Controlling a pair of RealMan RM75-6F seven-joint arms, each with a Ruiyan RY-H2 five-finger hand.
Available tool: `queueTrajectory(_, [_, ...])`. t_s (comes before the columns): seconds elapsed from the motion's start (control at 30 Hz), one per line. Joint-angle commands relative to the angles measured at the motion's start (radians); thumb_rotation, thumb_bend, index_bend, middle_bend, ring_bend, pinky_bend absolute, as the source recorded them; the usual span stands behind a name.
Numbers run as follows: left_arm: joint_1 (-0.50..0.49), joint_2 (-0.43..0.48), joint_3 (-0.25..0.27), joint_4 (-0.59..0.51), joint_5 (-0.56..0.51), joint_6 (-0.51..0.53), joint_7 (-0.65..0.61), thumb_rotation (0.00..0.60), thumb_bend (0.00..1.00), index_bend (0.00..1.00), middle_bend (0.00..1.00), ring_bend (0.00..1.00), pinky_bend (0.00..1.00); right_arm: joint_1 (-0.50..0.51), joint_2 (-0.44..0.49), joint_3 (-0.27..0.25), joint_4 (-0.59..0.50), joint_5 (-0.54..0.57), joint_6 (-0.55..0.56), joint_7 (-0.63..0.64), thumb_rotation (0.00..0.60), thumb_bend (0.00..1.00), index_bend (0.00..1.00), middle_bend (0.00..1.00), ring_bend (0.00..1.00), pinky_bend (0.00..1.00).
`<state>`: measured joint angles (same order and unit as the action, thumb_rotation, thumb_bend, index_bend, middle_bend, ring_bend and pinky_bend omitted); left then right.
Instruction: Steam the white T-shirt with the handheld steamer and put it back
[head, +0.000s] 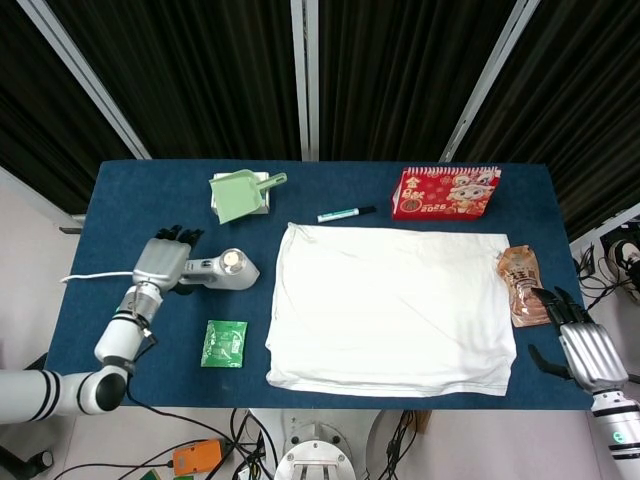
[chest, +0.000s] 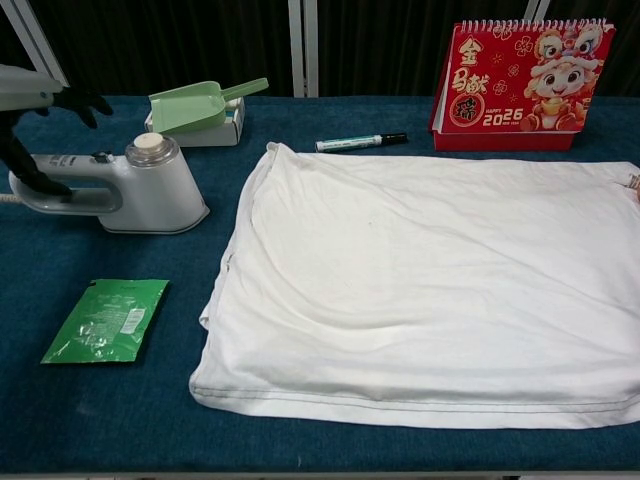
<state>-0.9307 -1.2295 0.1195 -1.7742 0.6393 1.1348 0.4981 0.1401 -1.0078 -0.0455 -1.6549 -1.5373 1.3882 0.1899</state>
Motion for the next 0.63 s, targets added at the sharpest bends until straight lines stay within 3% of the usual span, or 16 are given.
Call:
queueTrajectory(0.03, [0.193, 0.072, 0.046, -0.048, 0.254, 0.206, -0.179, 0.571, 0.1, 0.06, 0.09, 0.02, 0.08, -0.019, 0.025, 0.023, 0.013, 0.025, 0.034, 0.021, 0.6, 0.12, 0.03, 0.17, 0.07, 0.19])
queueTrajectory(0.17, [0.367, 0.087, 0.09, 0.027, 0.419, 0.383, -0.314, 0.566, 0.06, 0.05, 0.05, 0.0, 0.01, -0.035, 0.042, 0.043, 0.028, 0.03, 0.076, 0.024, 0.6, 0.01, 0.0, 0.1, 0.01, 0.14])
queueTrajectory(0.33, [0.554, 0.054, 0.118, 0.179, 0.568, 0.538, -0.505, 0.552, 0.05, 0.05, 0.04, 0.0, 0.0, -0.052, 0.05, 0.051, 0.015, 0.006, 0.116, 0.032, 0.6, 0.01, 0.0, 0.07, 0.0, 0.12])
queueTrajectory(0.63, [0.735, 0.014, 0.125, 0.275, 0.652, 0.601, -0.574, 0.587, 0.05, 0.05, 0.05, 0.0, 0.0, -0.058, 0.053, 0.037, -0.032, -0.021, 0.1, 0.004, 0.6, 0.01, 0.0, 0.07, 0.0, 0.12])
